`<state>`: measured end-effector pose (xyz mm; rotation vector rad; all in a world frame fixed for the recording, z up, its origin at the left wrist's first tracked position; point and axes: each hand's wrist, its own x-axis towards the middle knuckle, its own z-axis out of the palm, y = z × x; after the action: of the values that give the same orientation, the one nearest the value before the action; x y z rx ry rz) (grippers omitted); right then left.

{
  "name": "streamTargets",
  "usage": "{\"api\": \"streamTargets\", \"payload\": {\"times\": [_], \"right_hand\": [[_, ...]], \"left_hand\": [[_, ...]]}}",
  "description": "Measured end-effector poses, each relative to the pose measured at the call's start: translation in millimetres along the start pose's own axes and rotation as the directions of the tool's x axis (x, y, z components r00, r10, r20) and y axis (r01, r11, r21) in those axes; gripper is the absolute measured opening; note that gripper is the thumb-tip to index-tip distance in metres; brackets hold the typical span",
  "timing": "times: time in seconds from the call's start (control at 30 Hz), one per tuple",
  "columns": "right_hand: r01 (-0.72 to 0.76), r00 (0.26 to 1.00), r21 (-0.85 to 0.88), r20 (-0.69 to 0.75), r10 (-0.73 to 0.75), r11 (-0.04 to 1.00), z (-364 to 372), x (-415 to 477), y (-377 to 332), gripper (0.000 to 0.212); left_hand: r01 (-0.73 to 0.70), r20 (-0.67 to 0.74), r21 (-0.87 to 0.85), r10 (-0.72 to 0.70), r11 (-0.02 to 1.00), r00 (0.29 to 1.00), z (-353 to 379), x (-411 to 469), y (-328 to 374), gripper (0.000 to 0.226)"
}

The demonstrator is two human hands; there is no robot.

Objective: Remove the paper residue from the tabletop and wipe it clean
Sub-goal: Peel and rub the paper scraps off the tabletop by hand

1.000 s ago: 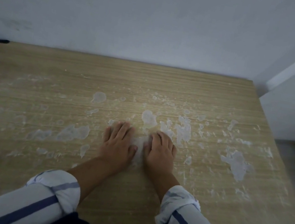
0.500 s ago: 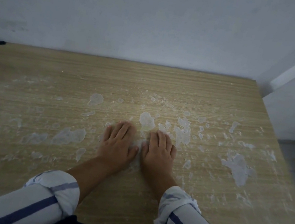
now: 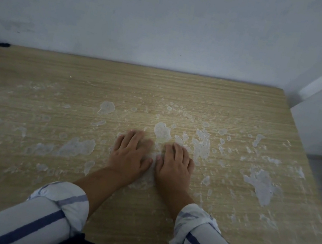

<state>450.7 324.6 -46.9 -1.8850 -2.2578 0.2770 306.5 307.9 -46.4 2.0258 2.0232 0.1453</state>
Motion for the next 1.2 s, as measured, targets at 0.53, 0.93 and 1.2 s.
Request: {"api": "streamTargets", "payload": {"times": [0.53, 0.93, 1.2], "right_hand": [[0.000, 1.000, -0.004, -0.023, 0.000, 1.000, 3, 1, 1, 0.044], [0.024, 0.999, -0.004, -0.038, -0.024, 1.000, 5, 3, 4, 0.044], [0.028, 1.000, 0.000, 0.006, -0.028, 1.000, 7, 1, 5, 0.044]], "left_hand": [[0.073, -0.181, -0.189, -0.108, 0.979, 0.978, 0, 18, 11, 0.029], [0.030, -0.155, -0.203, -0.063, 0.979, 0.986, -11, 41, -4, 0.016], [-0.137, -0.136, 0.039, 0.141, 0.990, 0.981, -8, 52, -3, 0.008]]}}
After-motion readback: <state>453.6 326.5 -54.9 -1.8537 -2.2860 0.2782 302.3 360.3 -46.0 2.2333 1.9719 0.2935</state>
